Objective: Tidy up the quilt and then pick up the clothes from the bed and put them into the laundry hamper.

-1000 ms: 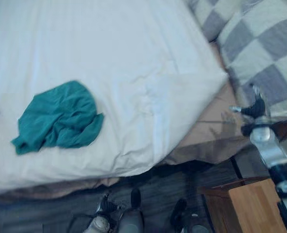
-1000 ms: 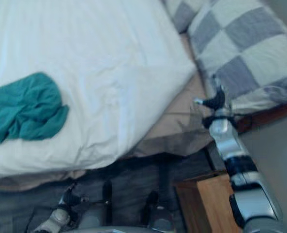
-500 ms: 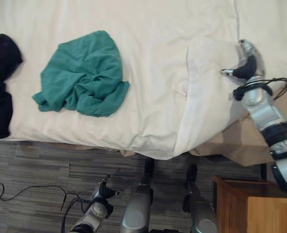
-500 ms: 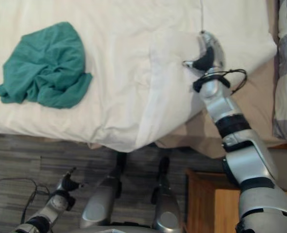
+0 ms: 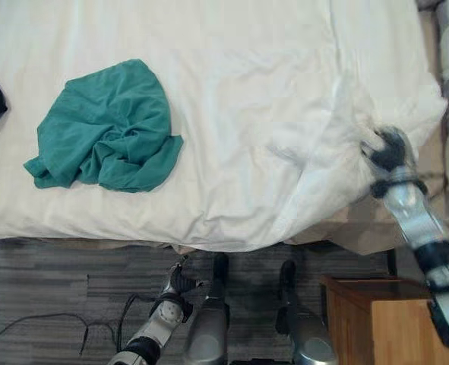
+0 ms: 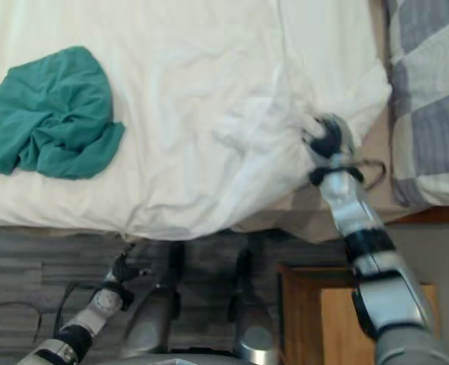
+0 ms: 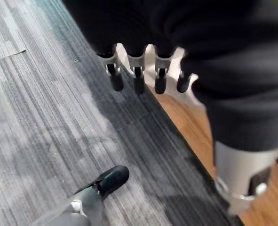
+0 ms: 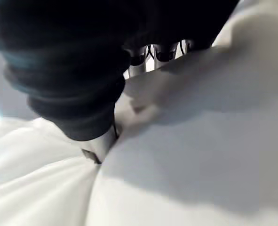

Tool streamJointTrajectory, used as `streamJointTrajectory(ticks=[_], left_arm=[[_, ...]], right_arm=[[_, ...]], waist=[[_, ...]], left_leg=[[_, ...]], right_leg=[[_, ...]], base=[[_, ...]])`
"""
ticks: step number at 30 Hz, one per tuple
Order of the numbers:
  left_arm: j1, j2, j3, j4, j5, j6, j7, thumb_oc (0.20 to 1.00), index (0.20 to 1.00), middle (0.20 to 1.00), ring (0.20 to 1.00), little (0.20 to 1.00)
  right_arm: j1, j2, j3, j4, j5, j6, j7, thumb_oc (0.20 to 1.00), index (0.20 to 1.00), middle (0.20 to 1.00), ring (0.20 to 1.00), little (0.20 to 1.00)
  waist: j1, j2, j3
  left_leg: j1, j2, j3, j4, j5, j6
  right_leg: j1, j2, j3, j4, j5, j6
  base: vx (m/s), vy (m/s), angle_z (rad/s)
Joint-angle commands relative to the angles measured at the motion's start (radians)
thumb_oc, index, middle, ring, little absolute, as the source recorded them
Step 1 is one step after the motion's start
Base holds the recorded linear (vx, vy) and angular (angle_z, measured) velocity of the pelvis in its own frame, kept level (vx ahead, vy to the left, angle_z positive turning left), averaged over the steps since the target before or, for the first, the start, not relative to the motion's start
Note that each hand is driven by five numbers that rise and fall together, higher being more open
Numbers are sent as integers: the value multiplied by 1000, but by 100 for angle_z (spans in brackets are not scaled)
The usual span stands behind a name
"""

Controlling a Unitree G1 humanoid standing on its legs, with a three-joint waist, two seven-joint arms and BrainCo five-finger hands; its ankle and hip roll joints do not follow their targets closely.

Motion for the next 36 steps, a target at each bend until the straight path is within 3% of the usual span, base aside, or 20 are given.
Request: streamJointTrajectory(ticks=[1, 4, 5, 9, 10, 11, 14, 15, 16, 20, 21, 25, 29, 36], left_arm=[[50, -12, 16, 81, 12, 10, -15, 1000, 1000, 1000, 1000, 1000], [72, -7, 48, 94, 4, 21, -25, 1000, 1000, 1000, 1000, 1000], [94, -18, 85, 124, -1, 32, -30, 1000, 1000, 1000, 1000, 1000], [110, -27, 98, 152, 4, 39, -31, 1000, 1000, 1000, 1000, 1000], [122, -35, 104, 175, 15, 43, -24, 1000, 1000, 1000, 1000, 1000], [124, -39, 98, 183, 21, 47, -19, 1000, 1000, 1000, 1000, 1000], [122, -50, 75, 192, 30, 44, -8, 1000, 1000, 1000, 1000, 1000], [122, -50, 66, 187, 29, 40, -7, 1000, 1000, 1000, 1000, 1000], [117, -50, 56, 181, 24, 36, -7, 1000, 1000, 1000, 1000, 1000], [76, -48, 21, 155, 11, 22, 3, 1000, 1000, 1000, 1000, 1000], [55, -50, 5, 137, 6, 17, 13, 1000, 1000, 1000, 1000, 1000], [9, -52, -2, 118, -20, 10, 38, 1000, 1000, 1000, 1000, 1000], [-44, -62, 24, 122, -57, 15, 70, 1000, 1000, 1000, 1000, 1000], [-12, -61, 59, 115, -76, 30, 77, 1000, 1000, 1000, 1000, 1000]], right_arm=[[142, -60, -84, 29, 137, -23, -22, 1000, 1000, 1000, 1000, 1000], [246, -50, -189, 25, 187, -32, -37, 1000, 1000, 1000, 1000, 1000], [343, -12, -370, 18, 262, -68, -132, 1000, 1000, 1000, 1000, 1000], [397, -5, -475, -30, 230, -68, -212, 1000, 1000, 1000, 1000, 1000], [411, -22, -559, -71, 188, -66, -312, 1000, 1000, 1000, 1000, 1000], [408, -28, -586, -110, 174, -65, -352, 1000, 1000, 1000, 1000, 1000], [357, -50, -595, -200, 142, -87, -399, 1000, 1000, 1000, 1000, 1000], [334, -58, -575, -226, 137, -91, -393, 300, 300, 300, 300, 300], [293, -67, -532, -263, 126, -97, -379, 200, 200, 200, 200, 200], [117, -47, -337, -329, 76, -85, -325, 200, 200, 200, 200, 200], [31, -30, -268, -294, 74, -75, -317, 200, 200, 200, 200, 200], [-37, 42, -190, -216, 100, -74, -302, 200, 200, 200, 200, 200], [66, 191, -165, 34, 230, -74, -250, 200, 200, 200, 200, 200], [319, 297, -101, 250, 231, -17, -116, 200, 200, 200, 200, 200]], waist=[[-32, -5, -105], [-43, -12, -123], [-60, -10, -144], [-64, -6, -156], [-65, -2, -166], [-63, 1, -170], [-54, 5, -165], [-50, 6, -160], [-43, 6, -149], [-15, 17, -74], [-8, 28, -31], [-4, 39, 30], [-16, 52, 63], [-49, 21, 24]], left_leg=[[52, 62, 37, 25, -140, -34], [72, 62, 43, 21, -148, -31], [92, 60, 44, 16, -157, -28], [103, 60, 42, 10, -162, -28], [110, 60, 36, 3, -162, -29], [111, 60, 34, 2, -163, -30], [108, 56, 27, 2, -162, -32], [104, 55, 25, 2, -160, -32], [95, 54, 23, 5, -156, -34], [30, 43, 15, 48, -149, -37], [-15, 39, 14, 99, -153, -37], [-95, 37, 19, 202, -178, -36], [-144, 36, 19, 278, -207, -37], [-92, 33, 37, 252, -224, -30]], right_leg=[[-3, -29, 5, 33, -140, 53], [8, -28, 8, 38, -144, 55], [23, -28, 6, 41, -152, 57], [31, -27, 2, 43, -159, 58], [38, -27, -1, 44, -164, 59], [41, -27, -3, 43, -166, 59], [43, -27, -9, 37, -166, 58], [42, -27, -7, 34, -165, 57], [36, -28, -5, 34, -163, 56], [-11, -38, 10, 53, -158, 49], [-41, -47, 16, 83, -159, 44], [-110, -60, 28, 158, -173, 37], [-164, -69, 28, 241, -201, 36], [-96, -74, 17, 170, -164, 43]], base=[[110, 34, -19], [83, 24, -22], [78, 33, -14], [62, 24, -8], [48, 21, -15], [54, 27, -9], [0, 0, 0], [-42, -9, 2], [-84, -10, 5], [-169, -7, 4], [-178, 10, 17], [-136, 28, 12], [-51, 51, 0], [18, 66, 6]])
